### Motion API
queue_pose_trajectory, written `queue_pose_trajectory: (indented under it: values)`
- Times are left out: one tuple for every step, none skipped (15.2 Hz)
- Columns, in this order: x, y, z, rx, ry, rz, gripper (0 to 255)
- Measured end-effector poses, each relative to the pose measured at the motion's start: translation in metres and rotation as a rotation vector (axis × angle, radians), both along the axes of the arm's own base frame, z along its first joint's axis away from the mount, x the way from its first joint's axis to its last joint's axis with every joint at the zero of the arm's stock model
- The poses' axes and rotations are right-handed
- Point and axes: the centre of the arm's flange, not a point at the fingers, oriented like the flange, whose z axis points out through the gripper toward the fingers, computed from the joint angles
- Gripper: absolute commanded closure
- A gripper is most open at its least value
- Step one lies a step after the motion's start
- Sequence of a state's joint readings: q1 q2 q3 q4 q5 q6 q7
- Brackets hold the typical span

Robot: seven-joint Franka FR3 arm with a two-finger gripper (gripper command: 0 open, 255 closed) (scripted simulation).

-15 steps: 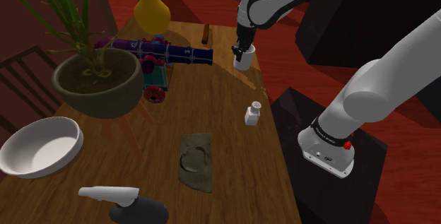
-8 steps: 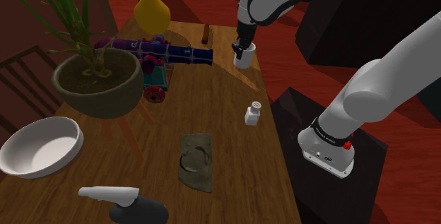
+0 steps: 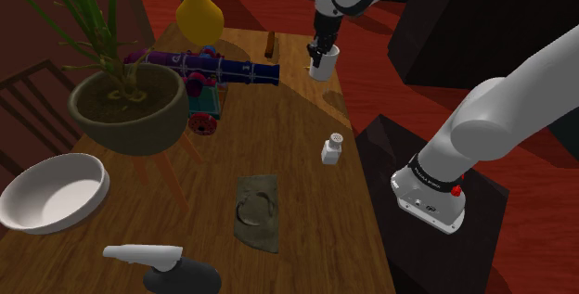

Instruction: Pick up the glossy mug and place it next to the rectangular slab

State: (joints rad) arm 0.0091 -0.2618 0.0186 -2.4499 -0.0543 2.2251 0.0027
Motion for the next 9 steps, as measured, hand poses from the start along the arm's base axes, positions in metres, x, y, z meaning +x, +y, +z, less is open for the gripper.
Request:
queue_pose_trajectory:
  values:
    - [0.000,0.000,0.006,0.000,0.000,0.000,255]
    - [0.000,0.000,0.011,0.000,0.000,0.000,255]
    - [0.000,-0.001,0.016,0.000,0.000,0.000,255]
    - [0.001,0.000,0.021,0.000,0.000,0.000,255]
    - [0.001,0.000,0.027,0.000,0.000,0.000,255]
    - [0.001,0.000,0.032,0.000,0.000,0.000,255]
    - [0.001,-0.001,0.037,0.000,0.000,0.000,255]
    - [0.001,-0.001,0.042,0.000,0.000,0.000,255]
    - [0.001,0.000,0.047,0.000,0.000,0.000,255]
